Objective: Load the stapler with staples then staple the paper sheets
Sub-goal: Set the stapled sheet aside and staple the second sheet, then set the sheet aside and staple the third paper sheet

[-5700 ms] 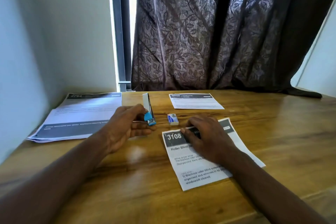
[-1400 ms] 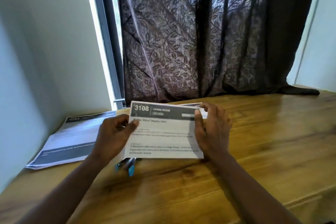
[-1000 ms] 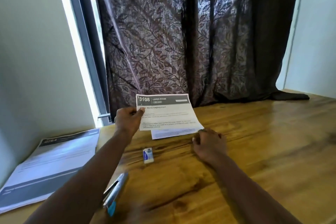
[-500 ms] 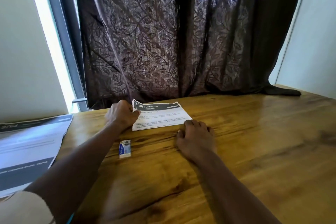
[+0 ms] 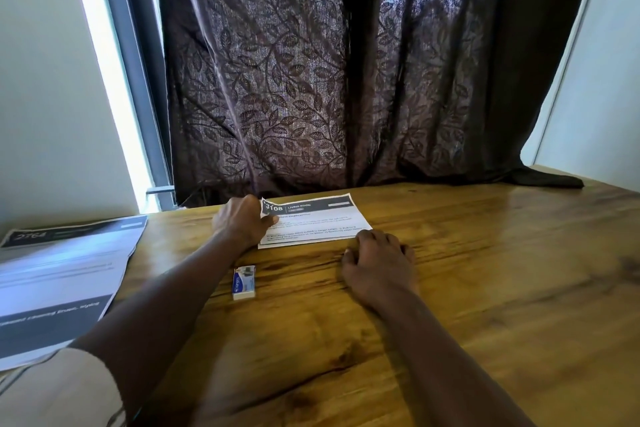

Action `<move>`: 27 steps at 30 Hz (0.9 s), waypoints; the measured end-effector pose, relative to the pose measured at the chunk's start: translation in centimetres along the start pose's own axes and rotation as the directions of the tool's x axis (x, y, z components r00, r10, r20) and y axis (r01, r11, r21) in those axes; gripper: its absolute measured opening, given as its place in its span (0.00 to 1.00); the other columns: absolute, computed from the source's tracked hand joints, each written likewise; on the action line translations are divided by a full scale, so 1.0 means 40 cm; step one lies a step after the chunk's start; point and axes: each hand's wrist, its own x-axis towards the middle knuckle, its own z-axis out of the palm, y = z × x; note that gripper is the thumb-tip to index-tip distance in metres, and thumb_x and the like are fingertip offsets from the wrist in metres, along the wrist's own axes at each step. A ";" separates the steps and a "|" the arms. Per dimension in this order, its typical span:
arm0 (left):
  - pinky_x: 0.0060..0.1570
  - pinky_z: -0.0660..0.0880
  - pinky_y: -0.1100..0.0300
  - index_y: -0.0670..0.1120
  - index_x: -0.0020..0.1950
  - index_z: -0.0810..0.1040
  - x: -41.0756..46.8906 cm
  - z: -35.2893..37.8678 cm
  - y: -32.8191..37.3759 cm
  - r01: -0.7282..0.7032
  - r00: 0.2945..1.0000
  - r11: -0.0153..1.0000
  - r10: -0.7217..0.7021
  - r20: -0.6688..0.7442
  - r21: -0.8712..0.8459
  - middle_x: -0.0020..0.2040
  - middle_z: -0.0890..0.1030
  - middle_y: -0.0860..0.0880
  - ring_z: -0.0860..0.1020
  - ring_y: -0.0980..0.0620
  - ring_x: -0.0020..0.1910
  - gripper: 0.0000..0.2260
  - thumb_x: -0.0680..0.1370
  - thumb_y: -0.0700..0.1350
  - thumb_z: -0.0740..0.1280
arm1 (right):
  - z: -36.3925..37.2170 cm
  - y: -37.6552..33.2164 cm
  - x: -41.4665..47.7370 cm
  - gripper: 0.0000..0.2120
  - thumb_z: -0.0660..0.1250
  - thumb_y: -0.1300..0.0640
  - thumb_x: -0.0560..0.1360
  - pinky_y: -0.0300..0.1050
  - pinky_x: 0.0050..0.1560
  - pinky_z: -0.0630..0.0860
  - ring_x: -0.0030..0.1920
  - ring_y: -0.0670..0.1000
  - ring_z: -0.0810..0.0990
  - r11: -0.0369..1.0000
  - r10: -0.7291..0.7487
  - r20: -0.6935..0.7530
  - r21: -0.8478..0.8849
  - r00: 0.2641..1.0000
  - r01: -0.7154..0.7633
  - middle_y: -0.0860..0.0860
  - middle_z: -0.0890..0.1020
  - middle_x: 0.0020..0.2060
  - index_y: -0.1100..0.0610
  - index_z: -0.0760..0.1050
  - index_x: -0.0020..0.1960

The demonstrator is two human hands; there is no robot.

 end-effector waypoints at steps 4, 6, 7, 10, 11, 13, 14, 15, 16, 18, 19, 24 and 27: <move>0.38 0.72 0.54 0.45 0.48 0.80 0.004 0.002 -0.008 -0.035 0.999 0.999 0.035 0.017 0.005 0.49 0.83 0.41 0.80 0.42 0.46 0.19 0.76 0.62 0.71 | 0.001 0.000 0.002 0.22 0.54 0.44 0.81 0.57 0.73 0.59 0.72 0.54 0.66 1.000 -0.002 -0.001 -0.001 1.000 0.002 0.51 0.71 0.70 0.51 0.67 0.72; 0.38 0.72 0.54 0.43 0.49 0.81 0.007 0.000 -0.015 -0.060 0.998 0.998 0.059 0.025 0.004 0.50 0.83 0.40 0.81 0.41 0.46 0.20 0.77 0.61 0.70 | 0.000 0.001 0.003 0.22 0.55 0.44 0.81 0.57 0.72 0.59 0.72 0.54 0.66 1.000 -0.001 -0.002 -0.004 1.000 0.001 0.51 0.71 0.70 0.51 0.67 0.72; 0.38 0.72 0.54 0.43 0.50 0.81 0.006 -0.002 -0.018 -0.067 0.997 0.998 0.067 0.032 0.001 0.50 0.84 0.40 0.81 0.41 0.47 0.20 0.77 0.61 0.70 | 0.000 0.002 0.002 0.22 0.55 0.44 0.81 0.57 0.72 0.59 0.71 0.54 0.66 1.000 0.000 -0.001 -0.004 1.000 0.000 0.51 0.71 0.70 0.51 0.67 0.71; 0.42 0.75 0.52 0.43 0.53 0.82 -0.006 -0.018 -0.028 -0.073 0.995 0.997 0.074 0.062 -0.018 0.53 0.84 0.38 0.80 0.40 0.49 0.22 0.79 0.62 0.66 | -0.004 0.003 -0.001 0.21 0.57 0.44 0.81 0.57 0.72 0.60 0.71 0.55 0.66 1.000 0.001 -0.020 0.017 1.000 -0.001 0.51 0.70 0.70 0.51 0.67 0.71; 0.45 0.76 0.51 0.43 0.57 0.82 -0.019 -0.031 -0.031 -0.069 0.995 0.997 0.070 0.065 -0.027 0.55 0.84 0.38 0.81 0.39 0.51 0.23 0.80 0.63 0.64 | -0.006 0.001 -0.003 0.22 0.58 0.45 0.80 0.57 0.72 0.61 0.71 0.55 0.66 1.000 -0.001 -0.038 0.029 0.999 0.002 0.51 0.70 0.70 0.51 0.67 0.71; 0.48 0.77 0.50 0.45 0.66 0.79 -0.053 -0.064 -0.042 -0.065 0.997 0.995 0.068 0.047 -0.071 0.60 0.83 0.40 0.80 0.39 0.56 0.26 0.81 0.65 0.61 | -0.011 -0.001 -0.010 0.21 0.60 0.45 0.80 0.56 0.70 0.62 0.70 0.55 0.66 0.998 -0.018 -0.083 0.052 0.996 0.022 0.51 0.69 0.70 0.50 0.66 0.71; 0.49 0.77 0.50 0.47 0.68 0.77 -0.075 -0.086 -0.052 -0.082 0.996 0.991 0.085 0.026 -0.107 0.61 0.83 0.41 0.80 0.40 0.58 0.27 0.80 0.66 0.59 | -0.015 -0.004 -0.014 0.21 0.60 0.46 0.80 0.56 0.70 0.62 0.70 0.54 0.67 0.998 -0.034 -0.104 0.057 0.994 0.040 0.51 0.69 0.69 0.49 0.66 0.71; 0.50 0.77 0.50 0.48 0.70 0.76 -0.102 -0.108 -0.068 -0.110 0.994 0.984 0.113 0.010 -0.144 0.61 0.83 0.44 0.80 0.42 0.58 0.28 0.80 0.67 0.58 | -0.017 -0.005 -0.019 0.21 0.60 0.46 0.80 0.55 0.69 0.62 0.70 0.54 0.67 0.996 -0.055 -0.122 0.059 0.991 0.063 0.50 0.69 0.69 0.48 0.66 0.71; 0.51 0.77 0.50 0.49 0.70 0.76 -0.131 -0.131 -0.086 -0.143 0.990 0.974 0.144 -0.005 -0.176 0.62 0.83 0.45 0.80 0.45 0.57 0.29 0.79 0.68 0.57 | -0.020 -0.008 -0.025 0.20 0.60 0.46 0.80 0.54 0.69 0.63 0.69 0.53 0.67 0.994 -0.079 -0.135 0.058 0.988 0.088 0.50 0.69 0.69 0.48 0.66 0.71; 0.55 0.78 0.48 0.52 0.69 0.76 -0.201 -0.177 -0.135 -0.188 0.982 0.958 0.189 -0.018 -0.217 0.64 0.80 0.47 0.80 0.48 0.57 0.33 0.77 0.73 0.54 | -0.024 -0.015 -0.034 0.19 0.60 0.46 0.80 0.53 0.69 0.63 0.69 0.52 0.67 0.987 -0.135 -0.153 0.060 0.979 0.146 0.49 0.69 0.68 0.48 0.67 0.70; 0.58 0.78 0.45 0.53 0.69 0.76 -0.241 -0.201 -0.166 -0.204 0.979 0.954 0.203 -0.024 -0.220 0.66 0.78 0.48 0.79 0.48 0.59 0.34 0.76 0.75 0.52 | -0.026 -0.021 -0.040 0.18 0.61 0.46 0.80 0.53 0.69 0.63 0.69 0.52 0.67 0.982 -0.166 -0.155 0.064 0.974 0.177 0.49 0.69 0.67 0.48 0.68 0.69; 0.59 0.75 0.45 0.58 0.67 0.77 -0.412 -0.291 -0.351 -0.224 0.973 0.972 0.220 -0.068 -0.065 0.69 0.76 0.52 0.80 0.47 0.61 0.32 0.75 0.72 0.48 | -0.029 -0.065 -0.081 0.14 0.63 0.48 0.79 0.51 0.67 0.66 0.66 0.51 0.69 0.924 -0.366 -0.102 0.073 0.925 0.374 0.47 0.71 0.64 0.47 0.72 0.65; 0.60 0.73 0.43 0.56 0.69 0.76 -0.455 -0.324 -0.462 -0.149 0.987 0.989 0.150 -0.065 0.023 0.70 0.76 0.51 0.78 0.47 0.65 0.35 0.74 0.73 0.47 | -0.022 -0.108 -0.121 0.14 0.66 0.50 0.78 0.53 0.64 0.70 0.64 0.51 0.72 0.861 -0.495 -0.102 0.076 0.863 0.503 0.46 0.73 0.61 0.49 0.75 0.62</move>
